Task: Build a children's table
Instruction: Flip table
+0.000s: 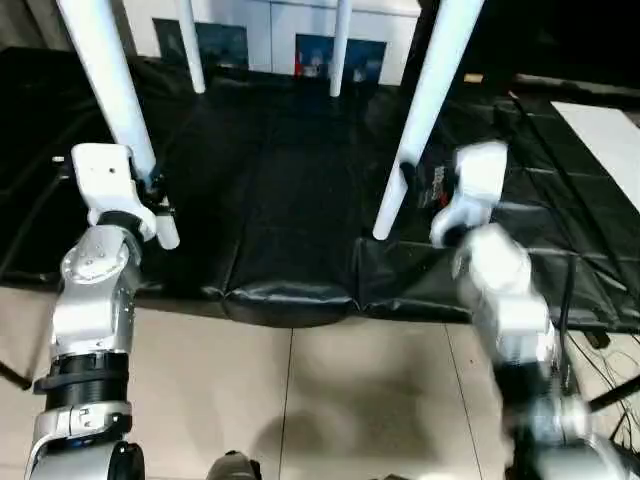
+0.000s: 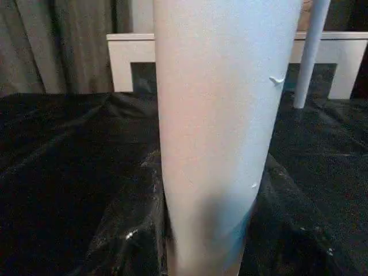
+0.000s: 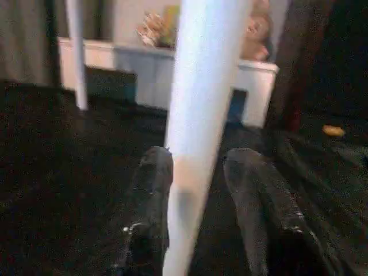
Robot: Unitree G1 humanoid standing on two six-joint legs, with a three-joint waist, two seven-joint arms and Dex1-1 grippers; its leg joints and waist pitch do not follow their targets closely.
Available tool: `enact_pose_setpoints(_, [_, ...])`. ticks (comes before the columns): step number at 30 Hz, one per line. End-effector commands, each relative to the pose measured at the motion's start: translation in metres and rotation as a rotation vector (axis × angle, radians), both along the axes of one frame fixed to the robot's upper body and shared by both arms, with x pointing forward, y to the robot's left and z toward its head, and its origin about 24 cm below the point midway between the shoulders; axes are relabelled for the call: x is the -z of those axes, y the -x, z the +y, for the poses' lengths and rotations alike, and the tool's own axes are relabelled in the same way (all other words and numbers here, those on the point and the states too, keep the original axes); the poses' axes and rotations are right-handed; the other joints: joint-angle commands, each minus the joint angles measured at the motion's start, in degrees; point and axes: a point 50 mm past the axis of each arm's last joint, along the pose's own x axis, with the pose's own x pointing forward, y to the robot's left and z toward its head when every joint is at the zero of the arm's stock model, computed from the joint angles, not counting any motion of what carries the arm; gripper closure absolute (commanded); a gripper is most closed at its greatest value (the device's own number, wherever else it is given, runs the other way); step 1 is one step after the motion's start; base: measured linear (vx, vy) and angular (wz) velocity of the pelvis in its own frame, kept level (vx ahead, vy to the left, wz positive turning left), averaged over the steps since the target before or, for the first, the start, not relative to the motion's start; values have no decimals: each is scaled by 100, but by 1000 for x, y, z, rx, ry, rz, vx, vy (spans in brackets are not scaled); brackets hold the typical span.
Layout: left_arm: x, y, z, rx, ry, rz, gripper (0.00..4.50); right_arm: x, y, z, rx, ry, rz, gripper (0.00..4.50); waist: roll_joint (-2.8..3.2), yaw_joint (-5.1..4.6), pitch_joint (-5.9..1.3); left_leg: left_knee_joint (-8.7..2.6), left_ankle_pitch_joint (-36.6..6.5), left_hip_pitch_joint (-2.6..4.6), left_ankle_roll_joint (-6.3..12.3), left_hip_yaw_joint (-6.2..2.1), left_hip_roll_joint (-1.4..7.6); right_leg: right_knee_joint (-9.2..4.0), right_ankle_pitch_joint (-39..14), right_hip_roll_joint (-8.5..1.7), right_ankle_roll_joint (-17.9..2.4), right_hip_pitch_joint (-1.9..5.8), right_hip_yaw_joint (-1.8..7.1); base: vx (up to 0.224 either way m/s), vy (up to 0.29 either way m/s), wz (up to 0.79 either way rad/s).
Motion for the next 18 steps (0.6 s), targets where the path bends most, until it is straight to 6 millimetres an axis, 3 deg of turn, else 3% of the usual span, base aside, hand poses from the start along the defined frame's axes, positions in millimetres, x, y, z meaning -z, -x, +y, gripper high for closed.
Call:
enact_pose_setpoints(1, [-8, -5, -4, 43, -53, -35, 288, 10, 8, -4, 46, 41, 22, 326, 128, -39, -464, -484, -2096, 278, -333, 37, -37, -435, -1307, 44, -668, 184, 8, 0, 0, 0])
enact_pose_setpoints(3, [-6, -6, -4, 49, -58, -30, 288, 13, 10, -6, 61, 41, 34, 344, 132, -71, -467, -504, -2252, 269, -379, 17, -38, -438, -1373, 47, -646, 189, 0, 0, 0, 0])
enact_pose_setpoints(5, [-4, -8, -4, 69, -73, -20, 288, 16, 13, -7, 74, 20, 52, 370, 143, -100, -446, -503, -2563, 287, -400, 16, -48, -479, -1642, 54, -619, 144, 1, 0, 0, 0])
enact_pose_setpoints(8, [-8, -8, -5, 77, -97, -28, 288, 7, 11, -11, 88, -18, -5, 387, 141, -113, -436, -511, -2852, 314, -405, -4, -29, -510, -1935, 36, -595, 104, -1, 0, 0, 0])
enact_pose_setpoints(11, [-9, -7, -4, 62, -121, -29, 288, 3, 11, -13, 86, -40, -27, 387, 146, -106, -434, -519, -2864, 310, -391, -10, -23, -502, -1883, 41, -611, 104, 1, 0, 0, 0])
enact_pose_setpoints(13, [-12, -5, -6, 78, -133, -58, 232, 1, 11, -11, 47, -54, -40, 393, 124, -106, -438, -518, -2826, 296, -377, -9, -26, -494, -1843, 37, -611, 117, -1, 0, 0, 0])
enact_pose_setpoints(15, [-19, -3, -7, 68, -121, -107, 216, 0, 13, -8, 14, -62, -49, 353, 114, -101, -441, -523, -2790, 296, -338, -9, -11, -492, -1778, 31, -624, 120, 1, 0, 0, 0])
enact_pose_setpoints(18, [-25, 0, -9, 83, -72, -147, 184, 0, 16, -4, -21, -60, -56, 328, 101, -98, -448, -521, -2644, 273, -323, 1, -12, -467, -1654, 24, -678, 140, 4, 0, 0, 0])
